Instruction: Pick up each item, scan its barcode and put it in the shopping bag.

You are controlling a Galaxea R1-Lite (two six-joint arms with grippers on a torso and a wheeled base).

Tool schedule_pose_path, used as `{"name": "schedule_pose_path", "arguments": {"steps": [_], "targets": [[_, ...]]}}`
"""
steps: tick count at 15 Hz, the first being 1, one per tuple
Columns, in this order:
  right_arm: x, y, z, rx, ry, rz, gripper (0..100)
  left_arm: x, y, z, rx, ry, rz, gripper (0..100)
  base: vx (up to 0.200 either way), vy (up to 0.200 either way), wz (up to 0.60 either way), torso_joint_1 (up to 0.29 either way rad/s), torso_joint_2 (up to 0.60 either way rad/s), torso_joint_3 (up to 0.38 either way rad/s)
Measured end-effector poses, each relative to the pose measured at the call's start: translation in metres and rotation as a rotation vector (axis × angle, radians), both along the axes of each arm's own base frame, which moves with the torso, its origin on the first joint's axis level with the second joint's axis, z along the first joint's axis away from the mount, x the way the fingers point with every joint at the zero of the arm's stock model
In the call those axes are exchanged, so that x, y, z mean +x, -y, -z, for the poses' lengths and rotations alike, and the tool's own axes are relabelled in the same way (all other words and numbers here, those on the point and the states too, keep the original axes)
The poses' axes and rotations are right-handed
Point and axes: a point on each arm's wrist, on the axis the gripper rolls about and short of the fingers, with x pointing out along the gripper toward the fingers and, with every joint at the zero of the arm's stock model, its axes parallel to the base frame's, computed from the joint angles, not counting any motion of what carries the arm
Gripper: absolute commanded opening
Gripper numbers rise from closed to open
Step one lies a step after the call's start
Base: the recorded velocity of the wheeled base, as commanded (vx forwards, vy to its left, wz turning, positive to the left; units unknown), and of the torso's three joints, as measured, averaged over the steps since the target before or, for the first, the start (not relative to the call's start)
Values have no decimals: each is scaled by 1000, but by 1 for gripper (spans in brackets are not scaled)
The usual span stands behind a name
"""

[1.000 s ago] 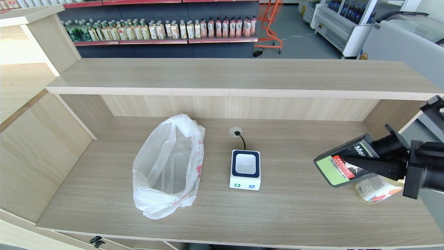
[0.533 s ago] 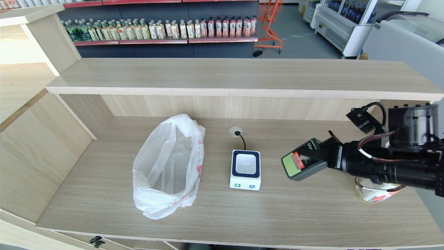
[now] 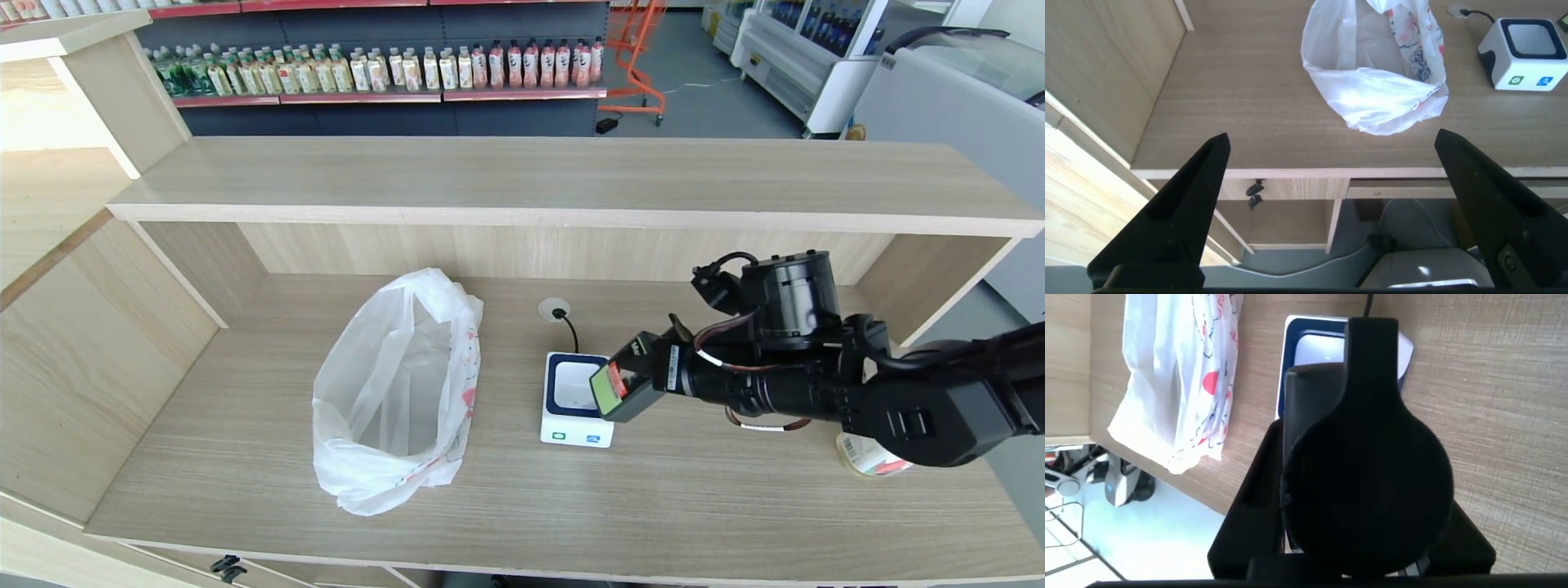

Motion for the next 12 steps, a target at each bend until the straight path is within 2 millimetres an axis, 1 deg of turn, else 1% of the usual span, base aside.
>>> {"name": "schedule_pose_path", "arguments": {"steps": [2,5,12], "targets": [[8,-8,8,-18,-12,-4,0,0,0,0,0,0,0,100,0,0,0,0,0,0],[13,-14,16,-41,-16,-19,0,0,0,0,0,0,0,100,0,0,0,0,0,0],[25,-36,21,-19,22,-57,0,0,0,0,0,0,0,100,0,0,0,0,0,0]]}}
